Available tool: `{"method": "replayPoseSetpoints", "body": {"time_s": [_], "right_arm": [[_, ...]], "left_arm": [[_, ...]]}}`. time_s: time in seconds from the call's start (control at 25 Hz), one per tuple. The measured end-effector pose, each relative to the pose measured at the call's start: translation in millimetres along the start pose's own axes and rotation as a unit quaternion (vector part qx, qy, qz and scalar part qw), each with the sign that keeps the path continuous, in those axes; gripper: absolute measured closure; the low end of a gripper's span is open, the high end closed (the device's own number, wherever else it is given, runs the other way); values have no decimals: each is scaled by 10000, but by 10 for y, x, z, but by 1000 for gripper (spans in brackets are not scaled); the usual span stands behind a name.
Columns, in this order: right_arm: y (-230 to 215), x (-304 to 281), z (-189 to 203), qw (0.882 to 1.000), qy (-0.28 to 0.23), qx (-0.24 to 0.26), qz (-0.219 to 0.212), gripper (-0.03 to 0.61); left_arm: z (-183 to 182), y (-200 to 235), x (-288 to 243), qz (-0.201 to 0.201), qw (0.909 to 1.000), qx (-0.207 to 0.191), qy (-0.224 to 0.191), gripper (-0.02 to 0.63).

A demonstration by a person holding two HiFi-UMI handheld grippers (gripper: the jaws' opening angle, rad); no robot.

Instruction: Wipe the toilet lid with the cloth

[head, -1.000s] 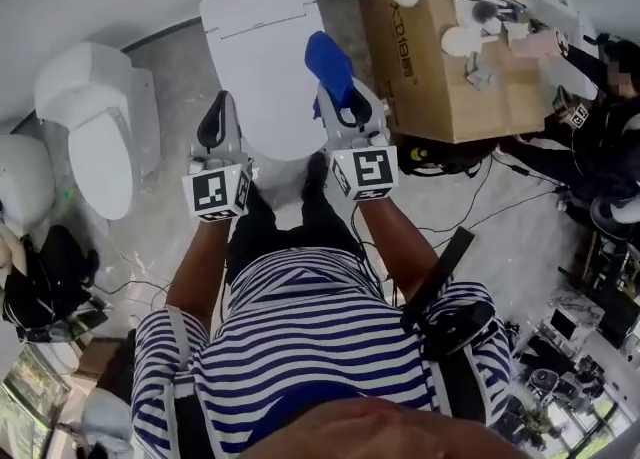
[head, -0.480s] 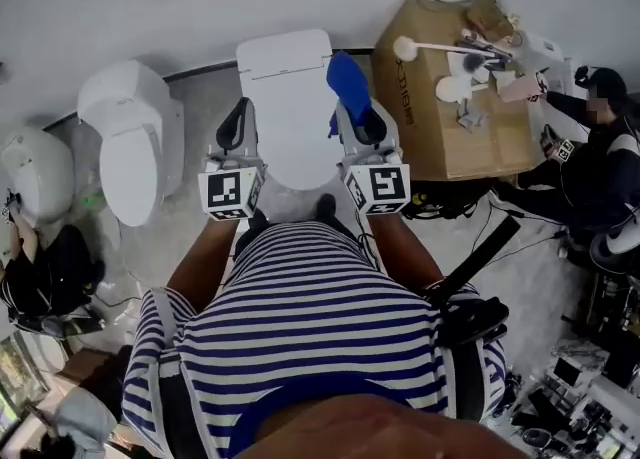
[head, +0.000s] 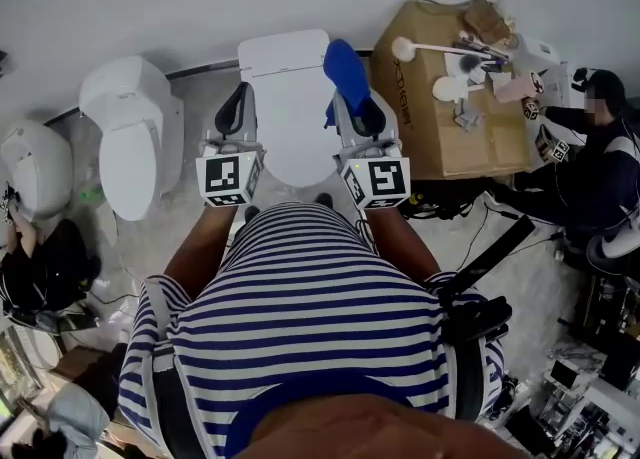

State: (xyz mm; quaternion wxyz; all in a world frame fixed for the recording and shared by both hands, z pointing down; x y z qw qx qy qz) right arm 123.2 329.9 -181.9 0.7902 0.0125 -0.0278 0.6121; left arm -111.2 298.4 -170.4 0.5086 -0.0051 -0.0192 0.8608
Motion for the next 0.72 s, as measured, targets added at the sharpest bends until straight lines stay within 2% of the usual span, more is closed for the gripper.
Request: {"method": "replayPoseSetpoints", "body": {"time_s": [0.72], "right_arm": [[-88, 99, -18, 10000, -51, -32, -19, 466]], "left_arm": [[-87, -167, 5, 31, 9998, -73, -168, 612]]}}
Point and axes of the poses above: the fingertips, and each gripper's own axes: x backward along the fingers, y to its left, z out of its underside, the point moved 9 cm from there along x, backward along the fingers, and after that the axes turned 5 degrees about z, right-handed, at the moved point
